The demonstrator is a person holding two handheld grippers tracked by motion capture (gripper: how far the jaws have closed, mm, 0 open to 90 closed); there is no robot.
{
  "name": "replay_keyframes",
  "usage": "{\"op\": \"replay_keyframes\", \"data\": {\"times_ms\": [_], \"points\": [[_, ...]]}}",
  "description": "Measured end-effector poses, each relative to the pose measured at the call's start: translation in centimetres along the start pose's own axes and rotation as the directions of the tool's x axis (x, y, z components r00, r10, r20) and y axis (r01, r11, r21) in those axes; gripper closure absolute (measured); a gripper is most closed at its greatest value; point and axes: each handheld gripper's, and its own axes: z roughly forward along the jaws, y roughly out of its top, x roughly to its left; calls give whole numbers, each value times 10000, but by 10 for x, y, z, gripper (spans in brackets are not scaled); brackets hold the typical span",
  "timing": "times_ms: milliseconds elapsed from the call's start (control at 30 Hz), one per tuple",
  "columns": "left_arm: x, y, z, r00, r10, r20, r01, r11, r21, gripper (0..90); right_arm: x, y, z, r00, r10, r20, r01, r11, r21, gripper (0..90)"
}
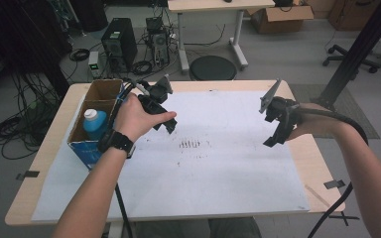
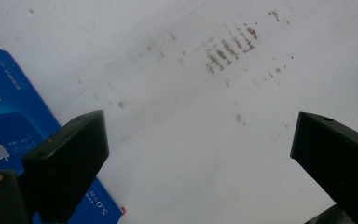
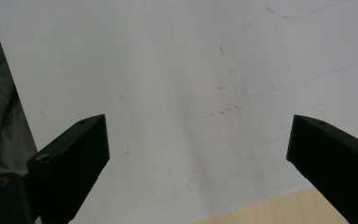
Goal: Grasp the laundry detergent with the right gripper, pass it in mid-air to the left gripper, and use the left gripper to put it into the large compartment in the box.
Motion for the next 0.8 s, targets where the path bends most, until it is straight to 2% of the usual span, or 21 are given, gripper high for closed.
{"op": "replay_keyframes", "data": {"times_ms": [300, 800], "points": [[-3, 1, 1, 9996, 28, 283, -24, 9999, -135, 47, 0, 0, 1, 10000, 34, -9, -34, 10000, 39, 54], [-5, 1, 1, 9996, 151, 245, -149, 9998, -101, 47, 1, 0, 0, 10000, 12, 0, -12, 10000, 42, 52]]}}
